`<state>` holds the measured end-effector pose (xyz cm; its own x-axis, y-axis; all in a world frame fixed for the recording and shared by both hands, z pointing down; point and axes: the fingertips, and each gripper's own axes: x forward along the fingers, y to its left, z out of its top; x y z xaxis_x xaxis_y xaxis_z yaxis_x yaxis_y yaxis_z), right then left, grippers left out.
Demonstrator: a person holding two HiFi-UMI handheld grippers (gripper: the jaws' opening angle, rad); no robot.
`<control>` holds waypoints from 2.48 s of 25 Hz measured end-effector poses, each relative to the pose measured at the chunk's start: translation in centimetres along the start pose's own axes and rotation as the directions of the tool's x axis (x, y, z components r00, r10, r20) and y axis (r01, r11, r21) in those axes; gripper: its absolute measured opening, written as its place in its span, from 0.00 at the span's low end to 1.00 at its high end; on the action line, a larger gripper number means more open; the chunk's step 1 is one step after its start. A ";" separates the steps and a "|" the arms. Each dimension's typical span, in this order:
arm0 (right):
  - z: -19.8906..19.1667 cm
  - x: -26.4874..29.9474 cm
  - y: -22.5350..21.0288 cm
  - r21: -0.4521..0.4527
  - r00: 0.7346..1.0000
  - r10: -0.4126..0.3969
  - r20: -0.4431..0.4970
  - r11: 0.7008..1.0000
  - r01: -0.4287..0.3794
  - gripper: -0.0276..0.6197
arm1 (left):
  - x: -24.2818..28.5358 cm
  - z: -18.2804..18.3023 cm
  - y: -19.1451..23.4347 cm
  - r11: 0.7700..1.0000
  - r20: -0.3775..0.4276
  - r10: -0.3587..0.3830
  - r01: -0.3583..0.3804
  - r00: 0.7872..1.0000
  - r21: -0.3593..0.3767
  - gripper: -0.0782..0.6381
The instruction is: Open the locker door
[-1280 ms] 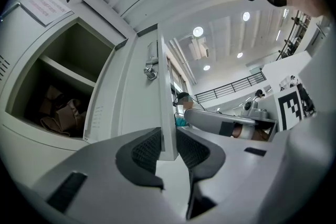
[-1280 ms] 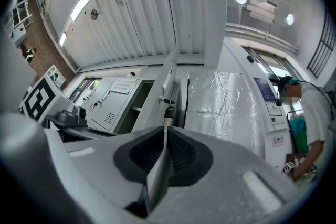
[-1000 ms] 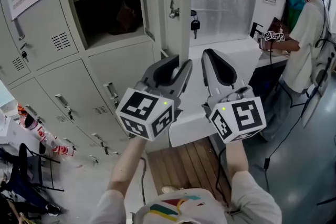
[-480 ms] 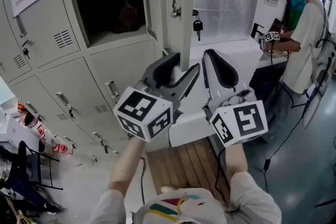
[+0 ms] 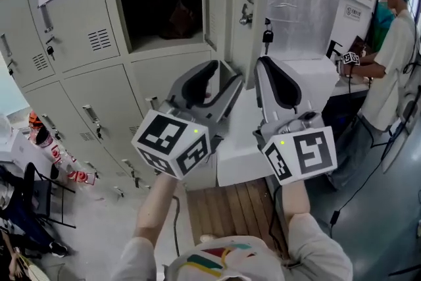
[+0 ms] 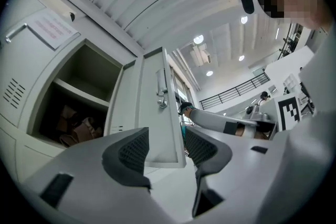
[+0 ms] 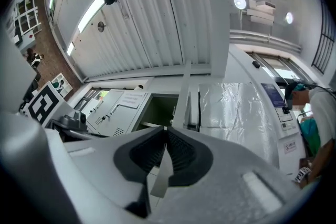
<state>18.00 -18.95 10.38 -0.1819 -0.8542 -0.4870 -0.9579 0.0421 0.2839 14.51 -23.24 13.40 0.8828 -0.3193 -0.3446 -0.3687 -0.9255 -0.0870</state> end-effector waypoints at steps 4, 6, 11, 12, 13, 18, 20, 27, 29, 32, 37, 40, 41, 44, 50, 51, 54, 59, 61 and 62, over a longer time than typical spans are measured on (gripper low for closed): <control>0.9 1.7 1.8 -0.007 0.998 0.042 0.035 0.999 -0.042 0.07 | -2.9 2.3 2.2 0.993 0.031 0.115 -0.116 0.993 0.018 0.39; 1.0 2.8 3.0 0.006 0.996 0.071 0.046 0.997 -0.071 0.07 | -4.9 3.4 3.9 0.974 0.048 0.215 -0.218 0.975 0.062 0.34; 1.6 4.8 6.9 0.051 0.981 0.172 0.093 0.983 -0.177 0.07 | -10.9 6.4 7.2 0.843 0.100 0.470 -0.479 0.877 0.244 0.13; 1.7 5.1 8.0 0.060 0.975 0.196 0.105 0.977 -0.203 0.07 | -12.1 6.9 7.5 0.813 0.108 0.507 -0.516 0.855 0.269 0.13; 1.7 5.4 9.1 0.068 0.968 0.221 0.117 0.971 -0.230 0.07 | -13.4 7.3 7.7 0.782 0.117 0.542 -0.551 0.832 0.291 0.13; 1.4 6.3 14.8 0.098 0.934 0.318 0.162 0.937 -0.336 0.05 | -19.7 8.4 8.5 0.612 0.166 0.688 -0.688 0.706 0.390 0.13; 1.0 6.5 16.9 0.119 0.920 0.352 0.172 0.920 -0.374 0.05 | -21.9 8.5 8.6 0.555 0.173 0.729 -0.719 0.663 0.417 0.13; -1.5 5.5 24.6 0.247 0.858 0.474 0.197 0.823 -0.511 0.05 | -30.2 7.5 8.0 0.332 0.193 0.865 -0.817 0.463 0.472 0.13; -2.3 4.8 26.4 0.272 0.844 0.495 0.208 0.799 -0.536 0.05 | -31.6 6.4 7.8 0.290 0.193 0.887 -0.831 0.420 0.474 0.13; -3.2 3.5 28.6 0.285 0.822 0.526 0.217 0.772 -0.569 0.05 | -33.5 4.0 6.9 0.255 0.168 0.914 -0.845 0.369 0.470 0.13; -5.9 0.7 31.4 0.301 0.795 0.571 0.203 0.737 -0.606 0.05 | -36.7 1.1 5.4 0.186 0.161 0.949 -0.891 0.273 0.414 0.13; -8.2 -1.5 33.2 0.352 0.775 0.611 0.161 0.698 -0.623 0.05 | -38.2 -0.3 4.3 0.143 0.187 0.955 -0.910 0.230 0.390 0.13; -8.8 -2.2 33.7 0.367 0.764 0.628 0.147 0.683 -0.631 0.05 | -38.6 -1.0 4.0 0.132 0.185 0.958 -0.910 0.219 0.394 0.13; -10.1 -4.0 34.8 0.383 0.736 0.666 0.118 0.654 -0.653 0.05 | -39.7 -3.1 3.4 0.118 0.150 0.970 -0.909 0.192 0.400 0.13; -11.8 -6.0 35.2 0.404 0.723 0.687 0.071 0.643 -0.651 0.05 | -41.0 -5.3 3.2 0.107 0.097 0.983 -0.919 0.154 0.379 0.13; -12.0 -6.2 35.2 0.408 0.723 0.688 0.063 0.643 -0.648 0.05 | -41.1 -5.5 3.1 0.103 0.094 0.984 -0.921 0.149 0.375 0.13; -12.6 -6.6 35.1 0.418 0.719 0.694 0.048 0.639 -0.645 0.05 | -41.2 -5.9 3.0 0.097 0.088 0.986 -0.921 0.140 0.377 0.13; -13.2 -6.9 35.3 0.412 0.710 0.704 0.030 0.638 -0.650 0.05 | -41.3 -6.3 2.9 0.091 0.079 0.988 -0.924 0.129 0.372 0.13; -13.4 -7.0 35.4 0.410 0.706 0.708 0.023 0.637 -0.653 0.05 | -41.3 -6.4 3.0 0.091 0.078 0.989 -0.923 0.129 0.373 0.13; -13.5 -7.1 35.4 0.410 0.705 0.709 0.022 0.636 -0.653 0.05 | -41.2 -6.5 3.0 0.092 0.076 0.989 -0.924 0.129 0.372 0.13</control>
<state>-11.67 -18.41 35.02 -0.8126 -0.5604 -0.1602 -0.5816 0.7975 0.1601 -21.05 -14.18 33.42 -0.2726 -0.9407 -0.2018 -0.9576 0.2856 -0.0377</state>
